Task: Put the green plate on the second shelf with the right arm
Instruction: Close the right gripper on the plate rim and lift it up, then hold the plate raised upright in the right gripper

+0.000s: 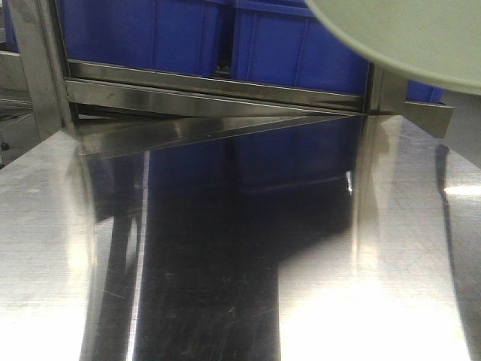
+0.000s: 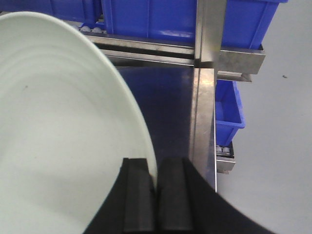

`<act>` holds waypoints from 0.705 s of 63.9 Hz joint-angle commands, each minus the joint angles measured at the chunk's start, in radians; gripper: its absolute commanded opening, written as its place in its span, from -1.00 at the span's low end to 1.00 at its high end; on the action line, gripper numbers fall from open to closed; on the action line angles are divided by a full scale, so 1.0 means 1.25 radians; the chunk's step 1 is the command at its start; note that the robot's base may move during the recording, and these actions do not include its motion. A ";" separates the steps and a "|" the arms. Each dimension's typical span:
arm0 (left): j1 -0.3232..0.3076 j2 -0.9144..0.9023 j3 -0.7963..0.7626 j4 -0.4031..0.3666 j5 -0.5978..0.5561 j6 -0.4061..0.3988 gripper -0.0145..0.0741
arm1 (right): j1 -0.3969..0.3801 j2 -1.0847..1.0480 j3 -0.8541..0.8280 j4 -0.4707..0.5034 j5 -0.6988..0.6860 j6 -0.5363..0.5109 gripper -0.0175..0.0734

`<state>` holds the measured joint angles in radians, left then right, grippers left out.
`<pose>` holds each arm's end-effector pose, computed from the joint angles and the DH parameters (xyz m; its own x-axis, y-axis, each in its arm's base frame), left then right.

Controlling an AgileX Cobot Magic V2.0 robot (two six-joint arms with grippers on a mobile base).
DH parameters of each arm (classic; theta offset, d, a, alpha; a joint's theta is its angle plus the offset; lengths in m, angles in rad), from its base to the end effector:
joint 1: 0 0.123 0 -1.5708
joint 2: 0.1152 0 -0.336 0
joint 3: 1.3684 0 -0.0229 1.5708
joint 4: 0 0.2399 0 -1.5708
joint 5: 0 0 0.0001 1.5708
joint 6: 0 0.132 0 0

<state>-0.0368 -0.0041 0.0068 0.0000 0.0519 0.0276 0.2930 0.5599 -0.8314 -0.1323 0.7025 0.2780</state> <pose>0.0351 -0.0013 0.2075 0.0336 0.0264 -0.9991 0.0359 0.9990 0.0276 0.0782 0.0118 0.3948 -0.3509 0.0772 -0.9332 -0.1515 0.9788 0.1379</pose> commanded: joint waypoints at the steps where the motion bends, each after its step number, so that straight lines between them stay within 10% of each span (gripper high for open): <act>1: -0.003 -0.013 0.032 0.000 -0.064 -0.001 -0.38 | -0.004 -0.001 -0.022 -0.021 -0.084 -0.002 -0.49; 13: -0.003 -0.013 0.032 0.000 -0.064 -0.001 -0.38 | -0.024 -0.048 0.011 -0.051 -0.137 -0.002 -0.49; 45: -0.003 -0.013 0.032 0.000 -0.064 -0.001 -0.38 | -0.139 -0.414 0.559 -0.058 -0.754 -0.002 -0.49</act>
<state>-0.0368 -0.0041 0.0068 0.0000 0.0519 0.0276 0.1263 0.0792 -0.1926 -0.1969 -0.0213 0.2764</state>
